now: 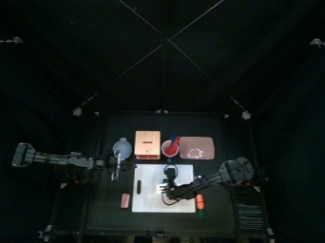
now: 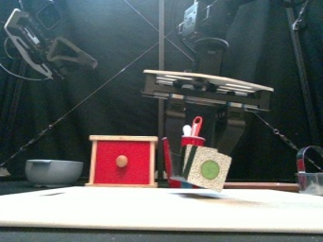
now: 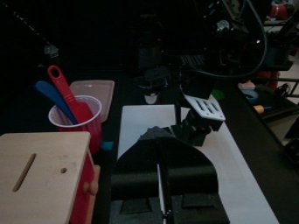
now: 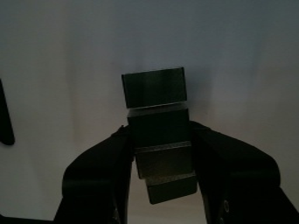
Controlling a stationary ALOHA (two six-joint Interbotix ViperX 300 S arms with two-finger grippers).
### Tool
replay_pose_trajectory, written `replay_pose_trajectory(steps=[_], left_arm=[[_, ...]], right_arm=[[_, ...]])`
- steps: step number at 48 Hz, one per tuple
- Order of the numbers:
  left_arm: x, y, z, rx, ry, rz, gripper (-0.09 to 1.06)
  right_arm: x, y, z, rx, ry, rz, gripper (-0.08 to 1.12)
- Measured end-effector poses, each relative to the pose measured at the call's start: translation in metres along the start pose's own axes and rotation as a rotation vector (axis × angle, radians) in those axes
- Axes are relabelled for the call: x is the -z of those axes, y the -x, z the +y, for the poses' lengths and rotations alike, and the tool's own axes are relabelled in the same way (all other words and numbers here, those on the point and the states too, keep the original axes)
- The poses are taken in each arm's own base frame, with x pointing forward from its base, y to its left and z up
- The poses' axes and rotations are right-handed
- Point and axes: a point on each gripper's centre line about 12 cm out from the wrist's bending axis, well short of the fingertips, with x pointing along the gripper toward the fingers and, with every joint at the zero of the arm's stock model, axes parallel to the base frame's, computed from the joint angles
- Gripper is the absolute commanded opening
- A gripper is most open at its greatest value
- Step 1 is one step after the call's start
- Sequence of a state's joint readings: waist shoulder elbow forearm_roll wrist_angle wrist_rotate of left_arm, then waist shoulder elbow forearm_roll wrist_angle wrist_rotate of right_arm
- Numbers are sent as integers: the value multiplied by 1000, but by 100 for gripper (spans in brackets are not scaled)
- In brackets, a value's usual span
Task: Place sushi on board then cut the sushi with the knife then place the pieces on the plate
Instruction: Pick knife at handle with right hand
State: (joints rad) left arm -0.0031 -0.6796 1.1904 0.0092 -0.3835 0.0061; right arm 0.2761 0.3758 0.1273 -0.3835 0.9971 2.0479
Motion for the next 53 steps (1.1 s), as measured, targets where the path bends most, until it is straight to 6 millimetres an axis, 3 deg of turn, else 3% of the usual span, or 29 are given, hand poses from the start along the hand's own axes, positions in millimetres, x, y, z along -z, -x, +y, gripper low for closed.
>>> replay_pose_trajectory(steps=[19, 37, 44, 53], left_arm=[[5, 2, 0, -1, -1, 14, 0], [5, 2, 0, -1, 2, 12, 0], [5, 2, 0, -1, -1, 14, 0], [5, 2, 0, -1, 0, 14, 0]], right_arm=[[3, -7, 4, 65, -16, -11, 86], [-1, -4, 4, 82, -8, -38, 87], [-11, 17, 4, 64, 53, -74, 87], [-28, 57, 6, -10, 242, -79, 87]])
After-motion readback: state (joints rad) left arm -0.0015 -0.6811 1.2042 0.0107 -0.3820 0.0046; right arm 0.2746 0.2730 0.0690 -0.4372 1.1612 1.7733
